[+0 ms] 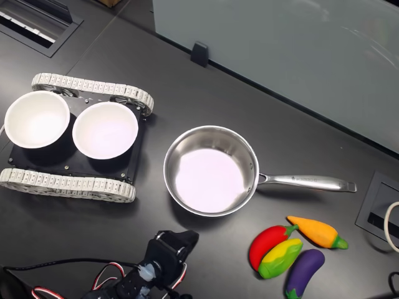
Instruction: Pick up the brinjal and place them in the pan
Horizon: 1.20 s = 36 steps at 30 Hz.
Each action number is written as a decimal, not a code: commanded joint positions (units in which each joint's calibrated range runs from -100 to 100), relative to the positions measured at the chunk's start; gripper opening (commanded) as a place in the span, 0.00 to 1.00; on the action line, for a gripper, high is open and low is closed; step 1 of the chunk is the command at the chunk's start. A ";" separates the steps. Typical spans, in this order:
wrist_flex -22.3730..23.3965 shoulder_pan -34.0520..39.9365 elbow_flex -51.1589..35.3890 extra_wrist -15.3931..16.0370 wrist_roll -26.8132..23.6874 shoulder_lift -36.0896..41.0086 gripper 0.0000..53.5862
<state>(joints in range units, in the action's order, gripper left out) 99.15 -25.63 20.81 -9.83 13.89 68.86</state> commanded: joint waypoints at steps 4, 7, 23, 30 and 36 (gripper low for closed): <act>0.51 -7.74 -11.77 -0.34 2.54 -6.22 0.00; 0.51 -10.84 -14.86 -0.34 3.61 -8.67 0.00; -2.56 -28.38 -26.49 0.16 11.58 -20.73 0.00; -5.46 -31.48 -27.31 0.50 14.51 -25.62 0.00; -5.80 -33.89 -32.04 0.50 17.24 -30.60 0.00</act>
<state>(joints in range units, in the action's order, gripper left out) 96.77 -57.98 -5.34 -9.73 29.38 40.32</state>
